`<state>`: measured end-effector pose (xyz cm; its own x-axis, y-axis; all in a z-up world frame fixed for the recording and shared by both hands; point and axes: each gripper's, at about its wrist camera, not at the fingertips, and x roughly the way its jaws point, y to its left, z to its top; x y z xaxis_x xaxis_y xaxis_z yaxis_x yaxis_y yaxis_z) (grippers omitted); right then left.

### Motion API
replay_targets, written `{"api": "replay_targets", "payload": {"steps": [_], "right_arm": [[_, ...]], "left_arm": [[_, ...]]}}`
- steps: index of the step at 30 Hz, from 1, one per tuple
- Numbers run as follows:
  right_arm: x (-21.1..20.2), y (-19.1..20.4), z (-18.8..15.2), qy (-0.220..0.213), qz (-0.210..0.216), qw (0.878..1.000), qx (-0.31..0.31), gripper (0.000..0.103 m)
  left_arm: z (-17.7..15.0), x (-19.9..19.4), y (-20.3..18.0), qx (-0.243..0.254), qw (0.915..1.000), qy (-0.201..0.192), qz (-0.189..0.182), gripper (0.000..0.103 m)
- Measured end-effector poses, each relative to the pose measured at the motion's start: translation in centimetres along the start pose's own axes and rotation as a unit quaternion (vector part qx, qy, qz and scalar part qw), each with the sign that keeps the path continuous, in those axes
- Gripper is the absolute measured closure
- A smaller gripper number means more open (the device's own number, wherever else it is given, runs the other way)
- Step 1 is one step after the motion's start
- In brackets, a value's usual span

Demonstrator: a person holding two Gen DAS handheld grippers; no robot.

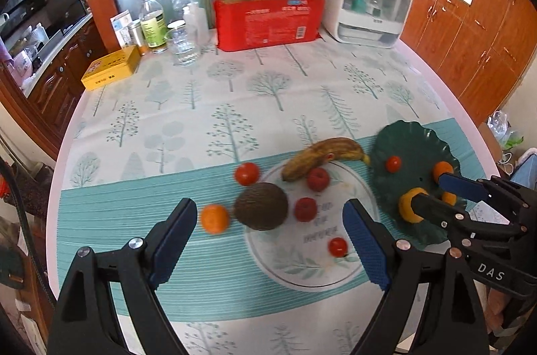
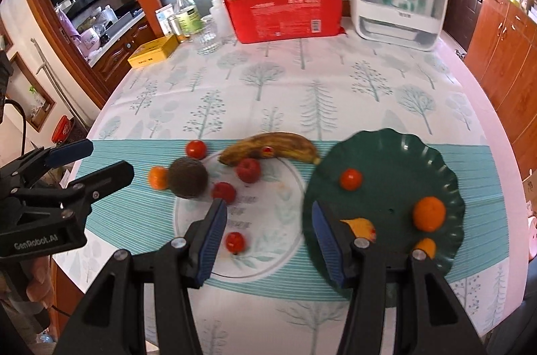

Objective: Organize fruits
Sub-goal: 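Withdraw both tools from the green plate, then move the open right tool around the dark brown avocado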

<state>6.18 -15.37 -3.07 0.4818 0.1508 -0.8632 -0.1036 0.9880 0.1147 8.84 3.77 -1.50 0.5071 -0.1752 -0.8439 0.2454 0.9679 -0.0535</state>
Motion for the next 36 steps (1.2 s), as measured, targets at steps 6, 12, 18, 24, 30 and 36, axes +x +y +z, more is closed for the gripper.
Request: {"api": "replay_targets", "payload": {"steps": [6,12,18,24,30,36], "right_arm": [[1.4,3.7,0.5,0.009,-0.003,1.000,-0.007,0.050],[3.8,6.3,0.8,0.030,0.006,1.000,-0.001,0.050],[6.7,7.8,1.0,0.054,0.030,0.998,0.018,0.050],[9.2,8.4,1.5,0.067,0.042,0.996,0.032,0.049],[11.2,8.5,2.2,0.075,0.041,0.996,0.031,0.049],[13.3,9.0,2.7,0.087,0.041,0.995,0.011,0.048]], "left_arm": [[-0.7,0.6,4.4,-0.009,1.0000,-0.001,0.001,0.015],[-2.3,2.4,8.4,-0.020,0.9996,0.019,0.000,0.015],[-3.8,4.8,10.4,-0.012,0.9992,0.039,-0.007,0.015],[-4.3,7.0,10.8,0.006,0.9985,0.048,-0.027,0.015],[-4.2,9.5,10.3,0.025,0.9970,0.062,-0.038,0.015],[-4.1,11.6,9.8,0.026,0.9947,0.084,-0.053,0.019]]}}
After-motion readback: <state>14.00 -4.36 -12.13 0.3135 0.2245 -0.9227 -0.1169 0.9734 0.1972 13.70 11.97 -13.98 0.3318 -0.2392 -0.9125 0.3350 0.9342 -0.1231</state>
